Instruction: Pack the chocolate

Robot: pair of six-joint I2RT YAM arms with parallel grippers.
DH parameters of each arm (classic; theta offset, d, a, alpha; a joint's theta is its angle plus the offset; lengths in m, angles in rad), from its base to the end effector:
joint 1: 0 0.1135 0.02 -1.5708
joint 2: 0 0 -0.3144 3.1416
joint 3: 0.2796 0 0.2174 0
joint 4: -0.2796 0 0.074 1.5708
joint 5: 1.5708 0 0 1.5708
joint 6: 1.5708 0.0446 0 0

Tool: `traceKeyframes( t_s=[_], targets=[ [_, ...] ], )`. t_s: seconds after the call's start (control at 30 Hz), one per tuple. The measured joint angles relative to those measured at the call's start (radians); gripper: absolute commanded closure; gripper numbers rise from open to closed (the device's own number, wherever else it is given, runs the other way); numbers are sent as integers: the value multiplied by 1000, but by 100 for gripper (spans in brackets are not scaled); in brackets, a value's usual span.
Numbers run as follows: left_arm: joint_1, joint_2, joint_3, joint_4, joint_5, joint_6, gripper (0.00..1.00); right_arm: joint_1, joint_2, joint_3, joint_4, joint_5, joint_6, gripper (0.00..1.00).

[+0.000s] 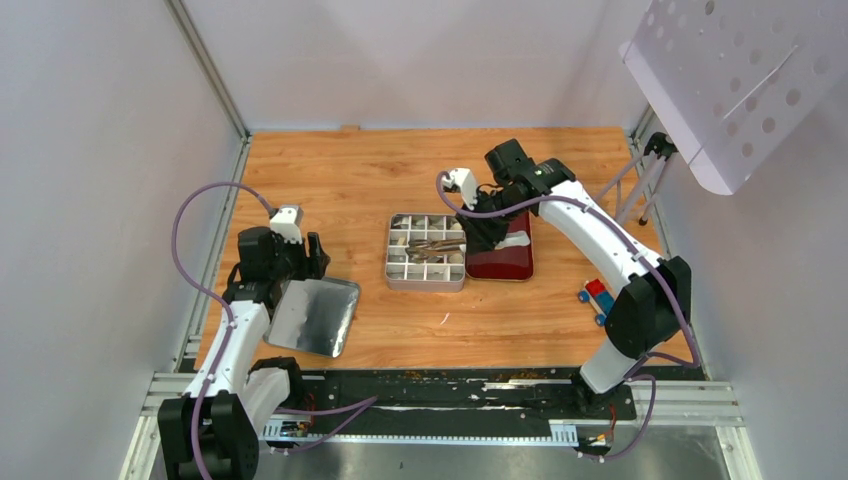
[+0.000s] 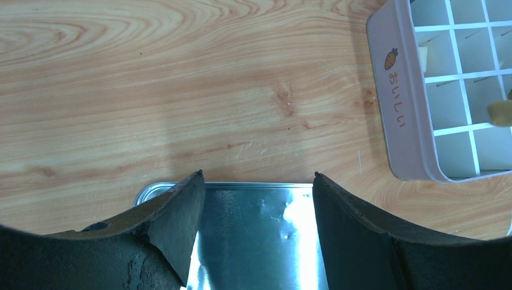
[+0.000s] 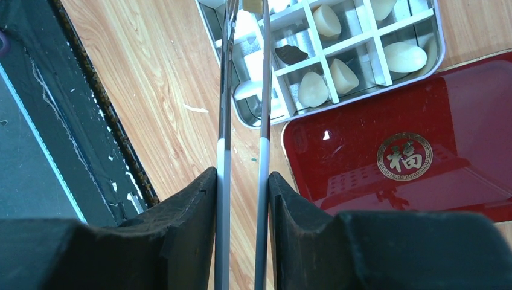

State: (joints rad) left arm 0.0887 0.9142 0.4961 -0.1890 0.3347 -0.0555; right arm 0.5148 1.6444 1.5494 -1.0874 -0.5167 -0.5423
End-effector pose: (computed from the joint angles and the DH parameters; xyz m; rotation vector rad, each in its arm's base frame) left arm 0.1395 -0.0023 0.2663 0.0346 2.1595 -0.3447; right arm 0.2499 0.1667 0.3626 -1.4641 2.2324 0.6972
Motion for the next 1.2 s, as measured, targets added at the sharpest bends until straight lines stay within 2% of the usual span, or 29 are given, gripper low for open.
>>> traceKeyframes(
  t_s=[0.67, 1.2],
  targets=[
    [3, 0, 0, 0, 0, 0, 26, -15, -19, -30, 32, 22, 7, 70],
    [3, 51, 1, -1, 4, 2, 26, -307, -262, -226, 35, 44, -8, 73]
  ],
)
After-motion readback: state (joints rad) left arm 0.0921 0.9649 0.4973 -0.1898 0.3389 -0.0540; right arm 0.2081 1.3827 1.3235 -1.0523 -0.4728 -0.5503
